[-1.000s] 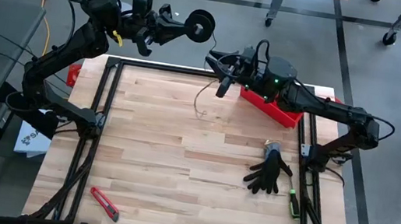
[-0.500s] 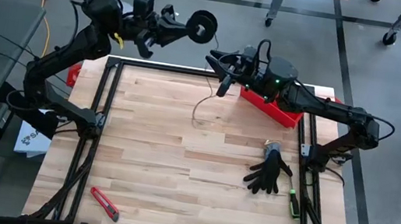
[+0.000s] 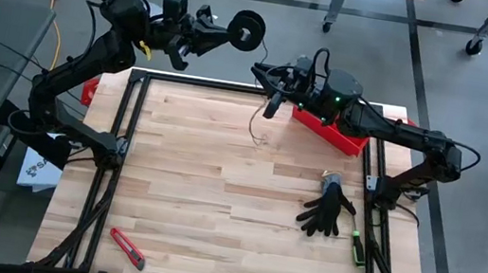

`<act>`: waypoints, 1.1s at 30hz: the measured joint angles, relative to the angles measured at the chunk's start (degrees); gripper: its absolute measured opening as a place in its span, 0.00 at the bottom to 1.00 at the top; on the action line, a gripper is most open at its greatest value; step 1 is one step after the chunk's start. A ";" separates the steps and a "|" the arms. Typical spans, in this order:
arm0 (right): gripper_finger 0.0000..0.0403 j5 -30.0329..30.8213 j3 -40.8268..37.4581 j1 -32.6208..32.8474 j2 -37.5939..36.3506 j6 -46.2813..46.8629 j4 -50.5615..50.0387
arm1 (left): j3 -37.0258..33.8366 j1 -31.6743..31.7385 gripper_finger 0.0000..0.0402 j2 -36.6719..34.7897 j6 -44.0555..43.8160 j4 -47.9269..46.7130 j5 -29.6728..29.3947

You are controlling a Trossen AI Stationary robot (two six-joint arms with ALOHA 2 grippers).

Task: Coil cords
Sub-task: Coil the black wire on the spool

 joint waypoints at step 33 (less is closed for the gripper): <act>0.00 -0.80 0.02 2.80 0.33 -0.39 4.70 | 0.02 -1.36 0.00 0.16 -5.21 0.97 -9.85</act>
